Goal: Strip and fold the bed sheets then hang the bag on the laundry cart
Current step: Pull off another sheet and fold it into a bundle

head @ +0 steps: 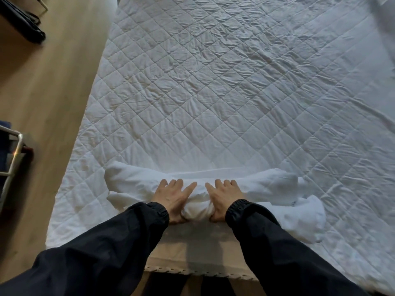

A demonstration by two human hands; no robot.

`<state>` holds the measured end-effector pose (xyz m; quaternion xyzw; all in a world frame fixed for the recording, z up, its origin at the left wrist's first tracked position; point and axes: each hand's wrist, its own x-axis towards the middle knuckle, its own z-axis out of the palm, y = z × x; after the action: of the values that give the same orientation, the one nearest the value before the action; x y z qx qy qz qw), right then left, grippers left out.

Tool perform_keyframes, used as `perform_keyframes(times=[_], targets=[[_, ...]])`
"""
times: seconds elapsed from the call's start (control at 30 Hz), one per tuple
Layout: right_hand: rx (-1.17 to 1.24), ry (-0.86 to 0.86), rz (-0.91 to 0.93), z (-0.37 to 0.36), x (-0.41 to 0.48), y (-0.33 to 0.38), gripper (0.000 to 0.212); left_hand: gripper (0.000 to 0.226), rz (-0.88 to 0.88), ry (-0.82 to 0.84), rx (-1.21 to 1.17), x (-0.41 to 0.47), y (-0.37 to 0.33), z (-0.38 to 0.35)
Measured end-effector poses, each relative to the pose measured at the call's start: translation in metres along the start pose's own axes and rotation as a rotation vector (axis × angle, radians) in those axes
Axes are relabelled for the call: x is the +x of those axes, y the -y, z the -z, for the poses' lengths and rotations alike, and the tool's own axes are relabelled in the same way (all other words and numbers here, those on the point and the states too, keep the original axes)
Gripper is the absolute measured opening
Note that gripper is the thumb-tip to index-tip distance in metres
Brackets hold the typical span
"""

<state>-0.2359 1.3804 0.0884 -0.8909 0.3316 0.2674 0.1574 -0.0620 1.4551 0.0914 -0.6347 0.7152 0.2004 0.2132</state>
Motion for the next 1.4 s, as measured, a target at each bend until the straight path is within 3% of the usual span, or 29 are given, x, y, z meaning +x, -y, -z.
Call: perform_keyframes(times=[0.2,0.3,0.47,0.63,0.8,0.97,1.2,1.4], targets=[[-0.055,0.122,-0.011,-0.031,-0.012,0.017,0.09,0.127,0.037,0.186,0.038,-0.01,-0.019,-0.025],[-0.041,0.096,0.007,-0.036,-0.013,0.024,0.076,0.135,0.062,0.279,-0.015,-0.007,-0.023,-0.036],[0.014,0.009,0.002,-0.043,-0.009,0.027,0.046,0.104,0.103,0.245,-0.076,-0.005,-0.024,-0.044],[0.052,-0.042,0.006,-0.029,-0.002,0.022,0.038,0.073,0.148,0.107,-0.107,0.001,-0.02,-0.033],[0.059,-0.11,0.04,-0.016,-0.032,0.028,0.026,0.059,0.148,-0.008,-0.084,-0.029,-0.027,-0.02],[0.037,-0.144,0.075,0.0,-0.061,0.033,0.026,0.059,0.157,-0.045,-0.092,-0.057,-0.034,-0.004],[0.065,0.066,0.094,-0.019,-0.04,0.032,0.043,0.058,0.124,0.143,-0.156,-0.049,-0.037,-0.012],[0.136,0.164,0.068,-0.014,0.007,0.018,0.048,0.069,0.102,0.187,-0.277,-0.013,-0.007,-0.019]])
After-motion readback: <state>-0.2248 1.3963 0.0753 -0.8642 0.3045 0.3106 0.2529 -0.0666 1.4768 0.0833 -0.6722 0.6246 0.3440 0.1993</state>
